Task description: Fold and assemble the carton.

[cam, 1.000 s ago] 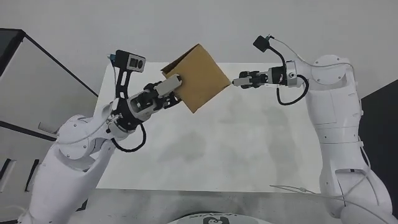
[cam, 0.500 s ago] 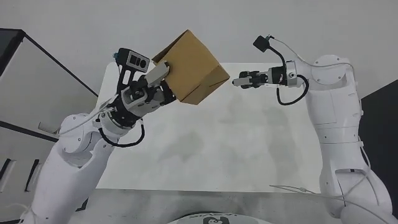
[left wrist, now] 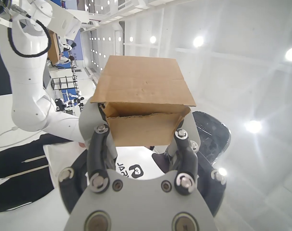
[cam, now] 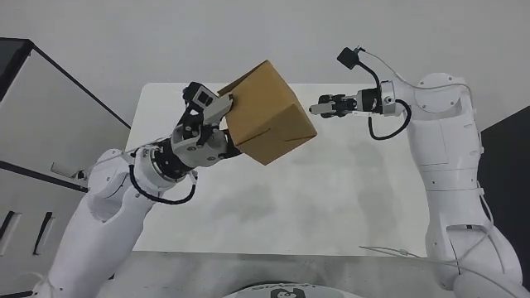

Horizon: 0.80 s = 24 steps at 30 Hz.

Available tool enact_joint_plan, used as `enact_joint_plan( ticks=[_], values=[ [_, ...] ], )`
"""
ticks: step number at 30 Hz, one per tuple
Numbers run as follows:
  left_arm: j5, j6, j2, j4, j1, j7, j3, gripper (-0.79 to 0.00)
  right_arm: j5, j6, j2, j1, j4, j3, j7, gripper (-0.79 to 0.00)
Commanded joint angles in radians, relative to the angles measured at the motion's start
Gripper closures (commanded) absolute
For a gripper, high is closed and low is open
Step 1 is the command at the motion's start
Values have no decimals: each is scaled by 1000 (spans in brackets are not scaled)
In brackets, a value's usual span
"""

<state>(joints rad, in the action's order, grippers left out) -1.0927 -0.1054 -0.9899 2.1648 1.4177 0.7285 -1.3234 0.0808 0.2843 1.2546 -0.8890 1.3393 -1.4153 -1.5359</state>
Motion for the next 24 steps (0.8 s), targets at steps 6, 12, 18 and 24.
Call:
enact_joint_plan(
  ticks=[6,12,18,24],
  values=[
    [-33,0,-3,3,10,-15,10,0,0,0,0,0,0,0,0,-785],
    [-221,-64,-15,-8,31,-45,29,0,0,0,0,0,0,0,0,-785],
    [-233,-132,-14,-11,25,-88,22,0,0,0,0,0,0,0,0,-785],
    [-254,-139,-18,-16,31,-74,35,0,0,0,0,0,0,0,0,-785]
  ],
)
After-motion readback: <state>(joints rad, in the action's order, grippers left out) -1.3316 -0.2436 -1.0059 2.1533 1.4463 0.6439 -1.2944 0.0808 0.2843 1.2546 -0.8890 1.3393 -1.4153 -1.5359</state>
